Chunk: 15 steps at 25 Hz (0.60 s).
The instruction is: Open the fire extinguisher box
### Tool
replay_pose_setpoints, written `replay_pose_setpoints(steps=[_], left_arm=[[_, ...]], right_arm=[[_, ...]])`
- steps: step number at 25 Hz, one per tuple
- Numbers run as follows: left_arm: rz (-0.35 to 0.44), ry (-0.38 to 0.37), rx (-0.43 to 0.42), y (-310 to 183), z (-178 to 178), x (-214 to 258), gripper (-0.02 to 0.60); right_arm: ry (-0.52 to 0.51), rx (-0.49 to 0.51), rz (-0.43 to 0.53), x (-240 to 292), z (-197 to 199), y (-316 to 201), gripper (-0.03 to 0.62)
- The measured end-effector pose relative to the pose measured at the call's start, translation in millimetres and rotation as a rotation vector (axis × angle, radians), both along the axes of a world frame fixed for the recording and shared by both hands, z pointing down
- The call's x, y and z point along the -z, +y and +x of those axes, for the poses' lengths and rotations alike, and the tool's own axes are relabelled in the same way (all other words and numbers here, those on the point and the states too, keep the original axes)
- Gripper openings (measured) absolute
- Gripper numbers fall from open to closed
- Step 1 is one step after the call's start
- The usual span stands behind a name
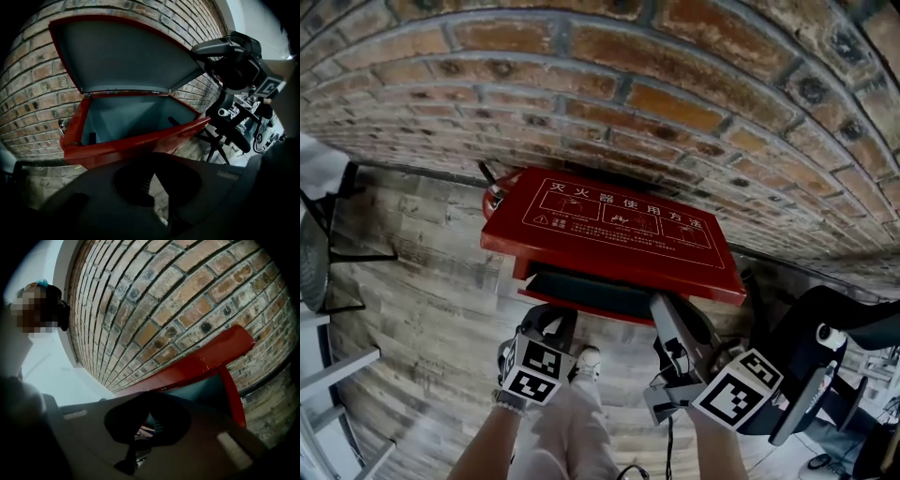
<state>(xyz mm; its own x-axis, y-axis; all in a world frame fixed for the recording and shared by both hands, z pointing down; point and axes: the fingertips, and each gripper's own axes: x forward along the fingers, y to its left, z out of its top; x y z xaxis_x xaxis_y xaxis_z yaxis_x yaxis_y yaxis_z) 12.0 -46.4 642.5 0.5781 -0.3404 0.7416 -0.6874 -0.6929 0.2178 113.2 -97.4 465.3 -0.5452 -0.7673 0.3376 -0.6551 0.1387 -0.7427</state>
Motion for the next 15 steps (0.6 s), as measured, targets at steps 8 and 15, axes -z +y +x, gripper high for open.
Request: replay_pose_setpoints(steps=[8, 15], left_arm=[[-0.002, 0.007, 0.011, -1, 2, 2, 0.003], [0.000, 0.008, 0.011, -1, 2, 2, 0.003]], right_arm=[[0.013, -0.036, 0.067, 25, 10, -33, 0.002], [0.034, -0.049, 0.112, 40, 17, -60, -0.002]])
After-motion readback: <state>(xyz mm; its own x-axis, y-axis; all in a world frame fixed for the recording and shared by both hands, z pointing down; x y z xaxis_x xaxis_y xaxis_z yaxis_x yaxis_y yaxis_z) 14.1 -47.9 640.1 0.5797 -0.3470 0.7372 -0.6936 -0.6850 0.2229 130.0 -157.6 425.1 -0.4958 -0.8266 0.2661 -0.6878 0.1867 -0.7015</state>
